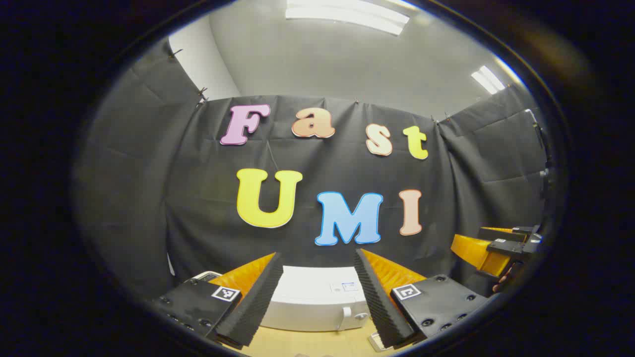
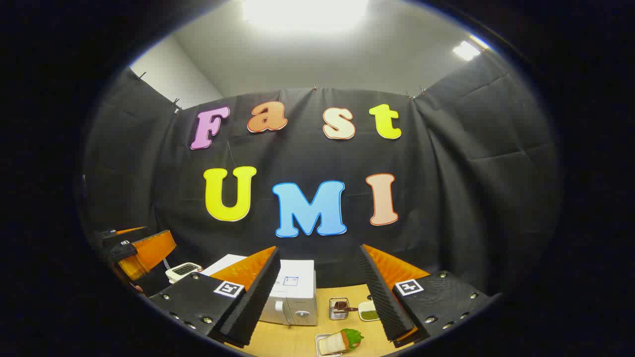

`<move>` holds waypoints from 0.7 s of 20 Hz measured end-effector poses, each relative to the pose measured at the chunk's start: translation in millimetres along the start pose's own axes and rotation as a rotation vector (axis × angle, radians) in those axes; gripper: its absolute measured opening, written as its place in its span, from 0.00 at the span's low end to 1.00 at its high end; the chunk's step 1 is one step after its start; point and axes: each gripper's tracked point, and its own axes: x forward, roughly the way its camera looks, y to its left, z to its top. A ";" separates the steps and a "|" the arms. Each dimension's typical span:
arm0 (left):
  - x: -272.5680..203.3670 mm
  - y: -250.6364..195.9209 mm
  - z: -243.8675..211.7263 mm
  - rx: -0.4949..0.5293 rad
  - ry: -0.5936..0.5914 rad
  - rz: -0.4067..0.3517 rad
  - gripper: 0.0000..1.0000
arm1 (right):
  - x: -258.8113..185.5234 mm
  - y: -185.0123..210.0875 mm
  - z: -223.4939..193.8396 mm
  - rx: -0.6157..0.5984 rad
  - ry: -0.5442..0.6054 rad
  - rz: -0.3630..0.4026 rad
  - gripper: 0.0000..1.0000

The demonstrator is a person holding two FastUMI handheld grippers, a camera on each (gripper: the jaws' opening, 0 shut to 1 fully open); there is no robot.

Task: Open the microwave oven with the left hand, put the food in, and close the microwave oven.

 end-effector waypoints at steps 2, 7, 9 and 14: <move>-2.2 6.7 -0.7 -0.005 0.001 -0.008 0.98 | -4.5 1.9 -5.9 0.012 0.014 -0.021 0.95; -4.2 16.0 -0.6 -0.031 -0.005 -0.033 0.92 | -13.0 3.3 -9.9 0.009 0.021 -0.047 0.95; -3.7 15.4 -1.8 -0.032 -0.003 -0.033 0.95 | -13.6 7.0 -8.7 0.012 0.016 -0.033 0.95; -8.3 4.2 -9.3 -0.045 -0.004 -0.015 0.92 | -10.2 8.8 -9.6 0.000 0.011 0.014 0.95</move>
